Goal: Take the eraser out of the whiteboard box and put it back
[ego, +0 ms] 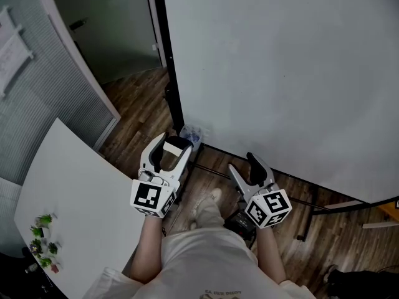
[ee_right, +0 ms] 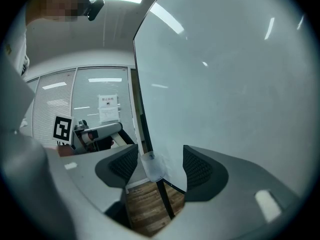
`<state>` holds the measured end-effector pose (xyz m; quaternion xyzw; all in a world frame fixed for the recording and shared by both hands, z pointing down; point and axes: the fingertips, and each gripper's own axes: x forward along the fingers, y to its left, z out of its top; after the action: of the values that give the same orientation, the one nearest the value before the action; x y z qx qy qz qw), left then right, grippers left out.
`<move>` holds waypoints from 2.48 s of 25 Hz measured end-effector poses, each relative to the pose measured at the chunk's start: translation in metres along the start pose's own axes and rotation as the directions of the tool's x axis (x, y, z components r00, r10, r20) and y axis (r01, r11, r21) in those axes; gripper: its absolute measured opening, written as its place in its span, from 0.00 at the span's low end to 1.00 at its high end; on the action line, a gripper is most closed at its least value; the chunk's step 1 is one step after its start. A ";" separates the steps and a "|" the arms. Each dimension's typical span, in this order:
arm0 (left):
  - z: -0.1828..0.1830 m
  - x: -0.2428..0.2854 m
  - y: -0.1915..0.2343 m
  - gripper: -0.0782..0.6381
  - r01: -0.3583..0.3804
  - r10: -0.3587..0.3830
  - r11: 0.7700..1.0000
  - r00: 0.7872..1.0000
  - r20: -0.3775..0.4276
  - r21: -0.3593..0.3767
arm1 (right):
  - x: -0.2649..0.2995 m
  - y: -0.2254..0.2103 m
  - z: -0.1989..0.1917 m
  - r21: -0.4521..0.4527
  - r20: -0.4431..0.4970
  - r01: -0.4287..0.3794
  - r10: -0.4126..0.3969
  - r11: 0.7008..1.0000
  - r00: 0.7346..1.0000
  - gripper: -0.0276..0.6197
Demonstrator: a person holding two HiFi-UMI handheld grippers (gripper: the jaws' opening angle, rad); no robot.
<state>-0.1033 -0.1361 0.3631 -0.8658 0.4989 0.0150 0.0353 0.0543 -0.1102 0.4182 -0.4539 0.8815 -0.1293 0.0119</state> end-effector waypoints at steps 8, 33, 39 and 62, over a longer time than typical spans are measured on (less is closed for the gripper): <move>-0.009 0.014 0.007 0.48 0.014 -0.015 1.000 1.000 -0.011 -0.011 | 0.009 -0.005 -0.003 0.007 -0.010 0.010 -0.010 1.000 1.000 0.49; -0.031 0.045 0.021 0.48 0.031 -0.033 0.998 0.999 -0.039 -0.045 | 0.029 -0.015 -0.011 0.015 -0.044 0.021 -0.020 1.000 0.999 0.48; -0.036 0.049 0.020 0.48 0.039 -0.042 0.998 0.998 -0.050 -0.046 | 0.031 -0.020 -0.013 0.020 -0.048 0.027 -0.026 0.999 0.998 0.48; -0.062 0.059 0.023 0.48 0.048 -0.055 0.997 0.993 -0.102 -0.068 | 0.036 -0.029 -0.025 0.041 -0.069 0.036 -0.033 0.998 0.997 0.48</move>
<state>-0.0936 -0.2034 0.4205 -0.8787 0.4768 -0.0145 -0.0185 0.0526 -0.1494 0.4522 -0.4641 0.8705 -0.1637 -0.0110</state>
